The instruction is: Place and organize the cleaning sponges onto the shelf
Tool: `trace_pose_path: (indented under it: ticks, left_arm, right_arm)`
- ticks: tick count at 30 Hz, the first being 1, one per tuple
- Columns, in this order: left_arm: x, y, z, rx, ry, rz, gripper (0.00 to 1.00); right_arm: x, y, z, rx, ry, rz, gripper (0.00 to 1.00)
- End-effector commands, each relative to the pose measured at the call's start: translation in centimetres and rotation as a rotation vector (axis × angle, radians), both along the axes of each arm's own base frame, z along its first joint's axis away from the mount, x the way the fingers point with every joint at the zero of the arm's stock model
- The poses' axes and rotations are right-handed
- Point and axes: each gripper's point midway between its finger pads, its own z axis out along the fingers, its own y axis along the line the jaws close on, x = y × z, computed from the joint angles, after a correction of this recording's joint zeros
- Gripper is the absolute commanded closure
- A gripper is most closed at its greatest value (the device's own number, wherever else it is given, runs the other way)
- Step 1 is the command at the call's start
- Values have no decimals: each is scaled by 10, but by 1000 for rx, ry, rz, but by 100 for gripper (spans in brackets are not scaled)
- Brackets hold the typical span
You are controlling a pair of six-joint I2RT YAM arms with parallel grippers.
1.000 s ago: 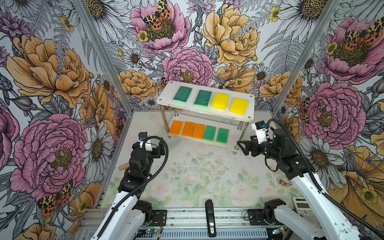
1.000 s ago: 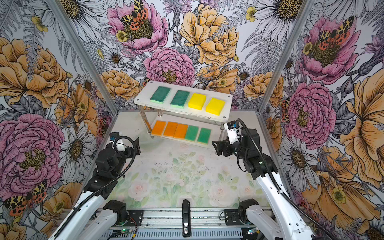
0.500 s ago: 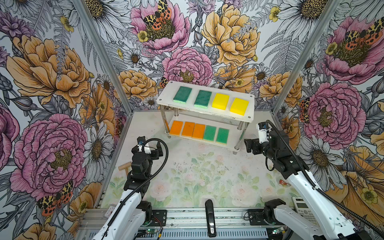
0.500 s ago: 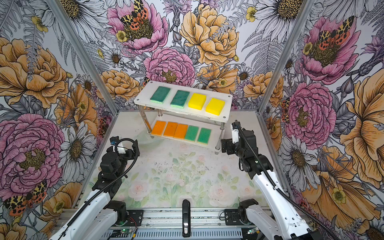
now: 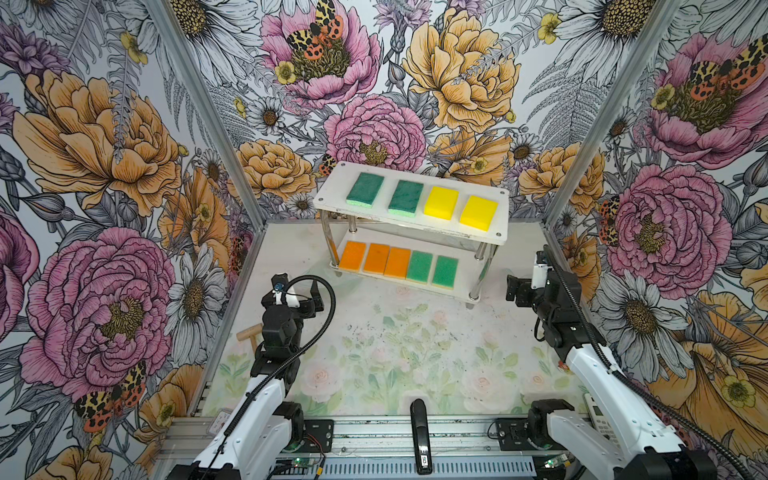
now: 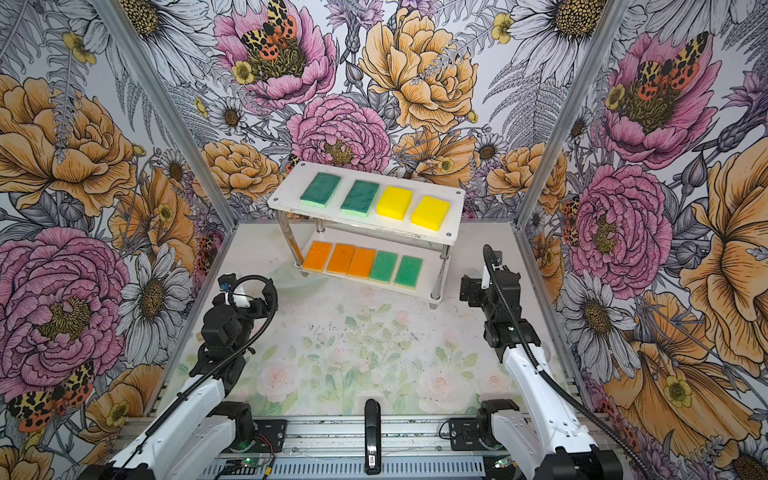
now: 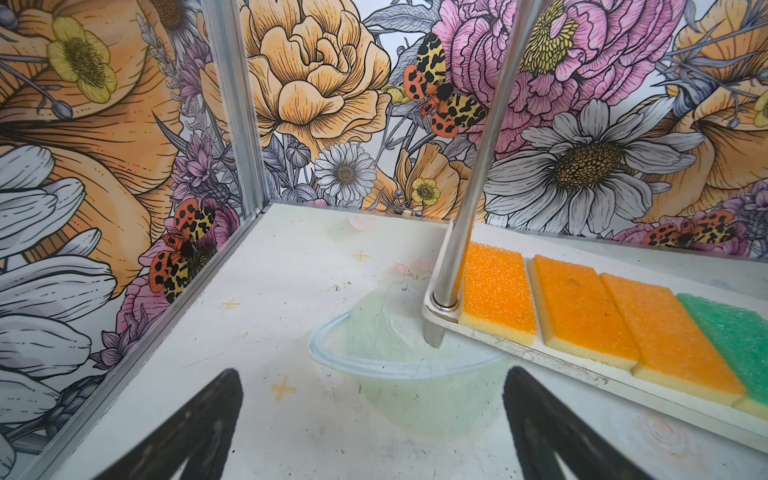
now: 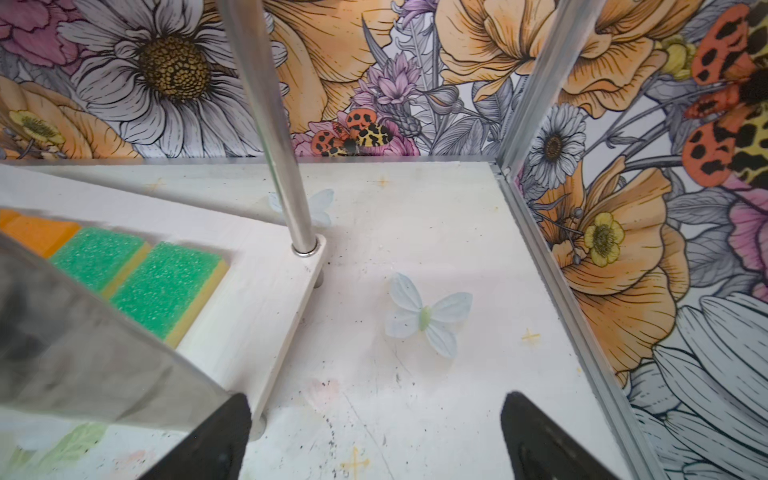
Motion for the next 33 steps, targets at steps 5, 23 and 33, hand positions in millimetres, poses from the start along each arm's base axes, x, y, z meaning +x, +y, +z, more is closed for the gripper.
trace_pose_path:
  ticks: [5, 23, 33]
  left_arm:
    - [10, -5, 0, 3, -28, -44, 1]
    - [34, -3, -22, 31, -1, -63, 1]
    - [46, -6, -33, 33, 7, -93, 1]
  right_arm:
    - [11, -28, -14, 114, -85, -78, 4]
    - [32, -51, -49, 100, -186, -155, 6]
    - [38, -63, -61, 116, -263, -225, 8]
